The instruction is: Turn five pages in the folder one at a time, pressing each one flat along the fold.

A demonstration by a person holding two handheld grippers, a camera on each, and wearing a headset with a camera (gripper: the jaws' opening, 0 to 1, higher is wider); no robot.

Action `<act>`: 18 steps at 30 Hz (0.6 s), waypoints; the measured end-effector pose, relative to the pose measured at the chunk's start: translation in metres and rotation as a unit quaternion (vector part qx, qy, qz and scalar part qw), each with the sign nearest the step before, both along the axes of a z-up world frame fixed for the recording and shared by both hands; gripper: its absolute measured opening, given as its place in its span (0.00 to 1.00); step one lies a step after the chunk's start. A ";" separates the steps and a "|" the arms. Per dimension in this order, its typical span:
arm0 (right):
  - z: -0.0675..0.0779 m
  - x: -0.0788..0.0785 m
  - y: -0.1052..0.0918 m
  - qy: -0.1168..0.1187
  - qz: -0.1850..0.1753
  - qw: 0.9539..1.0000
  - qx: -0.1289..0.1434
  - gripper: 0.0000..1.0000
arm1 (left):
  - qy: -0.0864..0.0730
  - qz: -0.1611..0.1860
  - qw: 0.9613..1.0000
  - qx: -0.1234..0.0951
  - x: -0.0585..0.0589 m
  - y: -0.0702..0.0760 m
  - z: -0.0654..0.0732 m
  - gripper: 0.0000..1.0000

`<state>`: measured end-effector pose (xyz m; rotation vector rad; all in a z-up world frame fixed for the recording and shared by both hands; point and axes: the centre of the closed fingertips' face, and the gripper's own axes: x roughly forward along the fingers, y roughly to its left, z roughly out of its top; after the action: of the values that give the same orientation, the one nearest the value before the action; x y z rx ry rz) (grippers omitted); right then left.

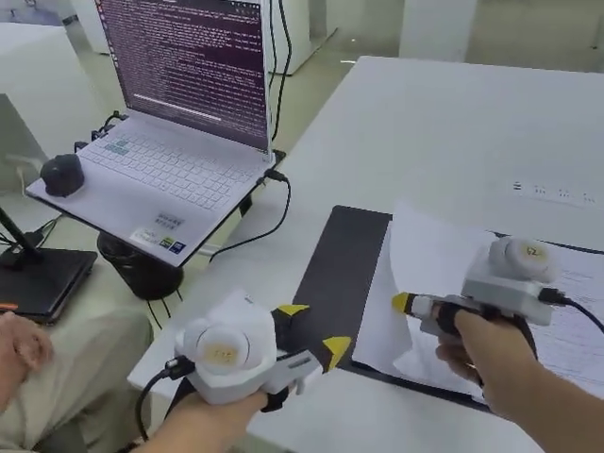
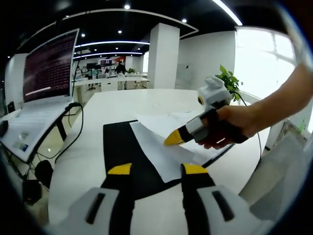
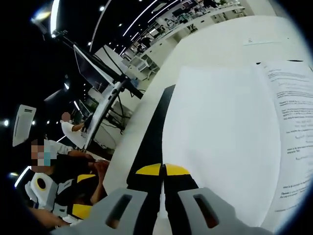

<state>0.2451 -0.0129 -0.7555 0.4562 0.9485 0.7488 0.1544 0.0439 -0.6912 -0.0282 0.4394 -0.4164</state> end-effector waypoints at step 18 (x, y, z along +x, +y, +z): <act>-0.008 -0.020 0.022 0.050 -0.014 0.995 0.088 0.13 | 0.026 -0.021 0.999 0.006 0.001 -0.017 -0.021 0.35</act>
<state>0.2249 0.0088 -0.7635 0.6645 0.9724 0.7931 0.1559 0.0273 -0.7121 -0.0175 0.4936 -0.4555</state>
